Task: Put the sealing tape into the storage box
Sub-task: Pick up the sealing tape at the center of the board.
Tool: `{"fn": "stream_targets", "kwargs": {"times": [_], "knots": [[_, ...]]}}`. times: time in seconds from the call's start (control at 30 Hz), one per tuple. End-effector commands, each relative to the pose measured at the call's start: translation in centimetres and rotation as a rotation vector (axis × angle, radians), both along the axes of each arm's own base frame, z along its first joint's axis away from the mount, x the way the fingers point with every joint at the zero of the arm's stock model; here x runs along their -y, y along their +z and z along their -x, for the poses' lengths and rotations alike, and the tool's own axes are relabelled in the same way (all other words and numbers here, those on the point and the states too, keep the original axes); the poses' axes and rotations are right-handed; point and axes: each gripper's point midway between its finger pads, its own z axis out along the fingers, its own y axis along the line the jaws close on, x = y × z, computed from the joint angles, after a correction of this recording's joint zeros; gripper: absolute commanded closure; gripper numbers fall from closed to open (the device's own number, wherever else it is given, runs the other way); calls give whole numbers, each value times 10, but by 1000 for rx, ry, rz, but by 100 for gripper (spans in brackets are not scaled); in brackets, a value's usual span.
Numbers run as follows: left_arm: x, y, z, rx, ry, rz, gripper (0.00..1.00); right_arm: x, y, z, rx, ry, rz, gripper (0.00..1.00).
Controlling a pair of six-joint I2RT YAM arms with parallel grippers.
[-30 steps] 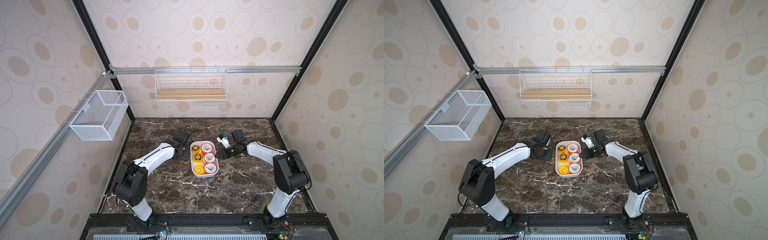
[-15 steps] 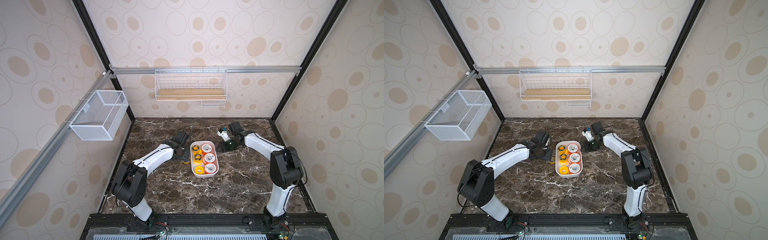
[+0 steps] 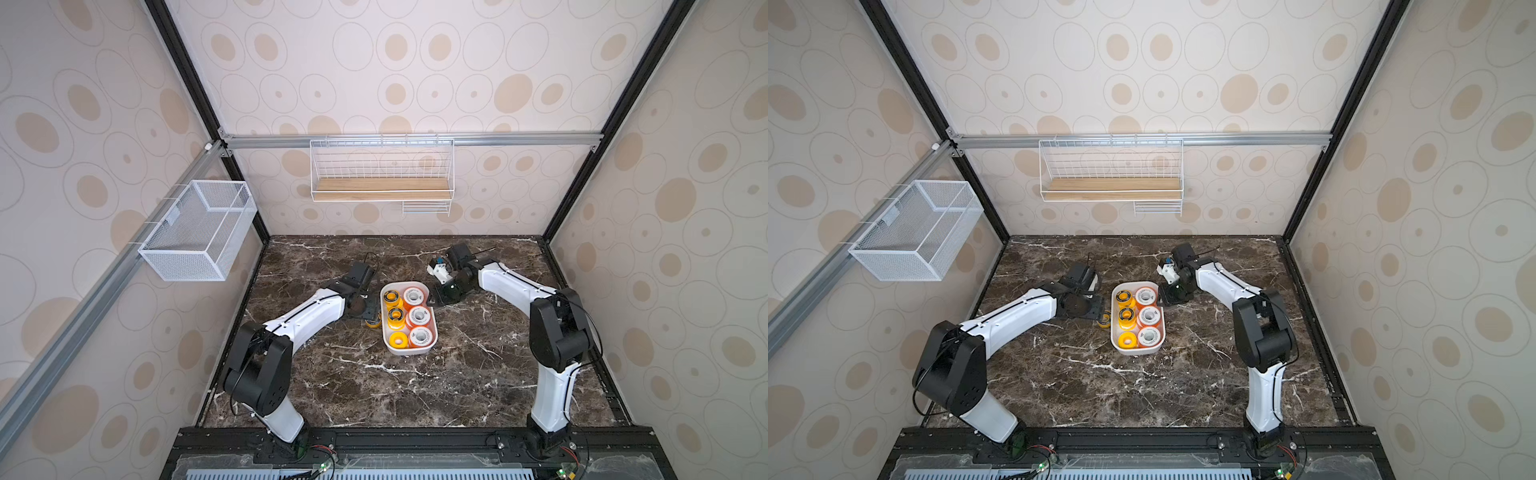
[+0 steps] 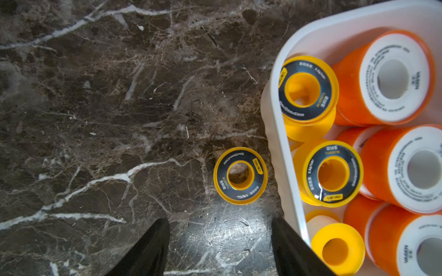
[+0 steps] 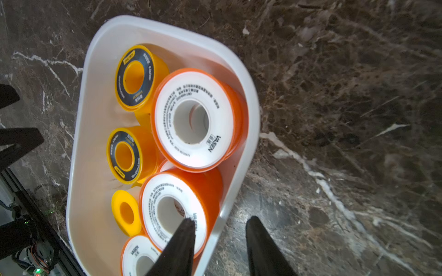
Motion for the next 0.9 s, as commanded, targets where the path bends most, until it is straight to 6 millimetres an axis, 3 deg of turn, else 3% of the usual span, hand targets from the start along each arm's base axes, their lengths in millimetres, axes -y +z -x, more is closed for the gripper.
{"fn": "stream_targets", "kwargs": {"times": [0.0, 0.37, 0.67, 0.87], "knots": [[2, 7, -2, 17, -8, 24, 29, 4, -11, -3, -30, -25, 53, 61], [13, -11, 2, -36, -63, 49, 28, 17, -15, -10, -10, -79, 135, 77], [19, -18, 0, -40, -75, 77, 17, 44, -9, -5, 31, -108, 237, 81], [21, -27, -1, -54, -76, 78, 14, 49, -1, -4, 52, -116, 241, 81]]}}
